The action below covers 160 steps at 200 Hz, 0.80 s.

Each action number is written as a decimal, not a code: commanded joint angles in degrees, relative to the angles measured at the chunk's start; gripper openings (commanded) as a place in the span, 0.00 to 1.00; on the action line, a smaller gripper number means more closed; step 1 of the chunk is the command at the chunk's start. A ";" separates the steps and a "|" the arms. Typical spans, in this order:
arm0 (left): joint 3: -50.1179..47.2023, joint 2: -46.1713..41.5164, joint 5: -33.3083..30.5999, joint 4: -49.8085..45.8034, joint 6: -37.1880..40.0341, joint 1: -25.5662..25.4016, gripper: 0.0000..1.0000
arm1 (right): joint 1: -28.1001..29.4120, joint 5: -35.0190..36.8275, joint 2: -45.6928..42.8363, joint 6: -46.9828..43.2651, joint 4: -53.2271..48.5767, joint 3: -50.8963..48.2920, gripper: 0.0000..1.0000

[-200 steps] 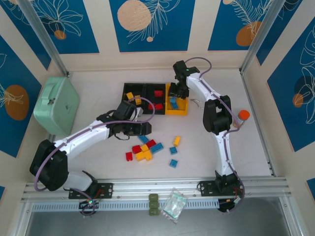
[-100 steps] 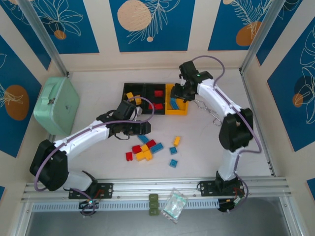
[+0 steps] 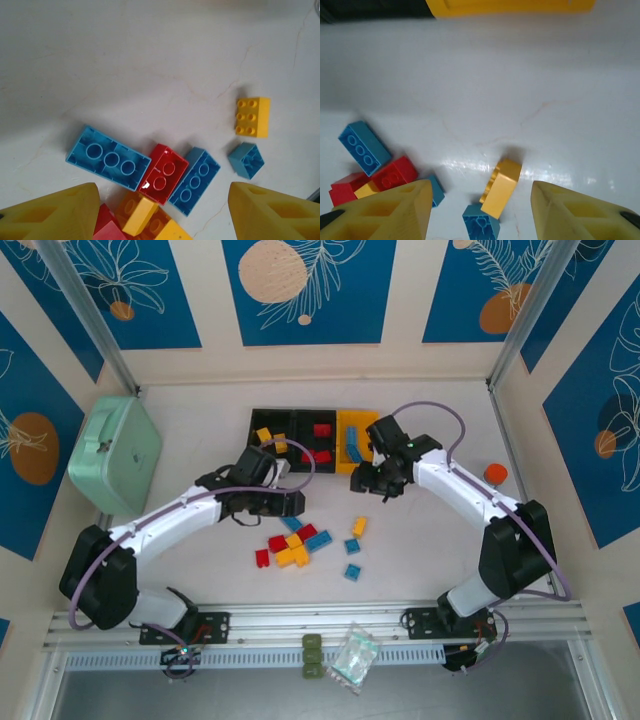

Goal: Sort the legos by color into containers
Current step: Place the lego in the container, then pick up the lego from the center of the table.

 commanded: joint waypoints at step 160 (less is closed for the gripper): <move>-5.91 -3.51 -0.49 0.49 0.13 0.04 0.69 | 5.24 3.10 9.71 7.47 -0.25 -2.07 0.20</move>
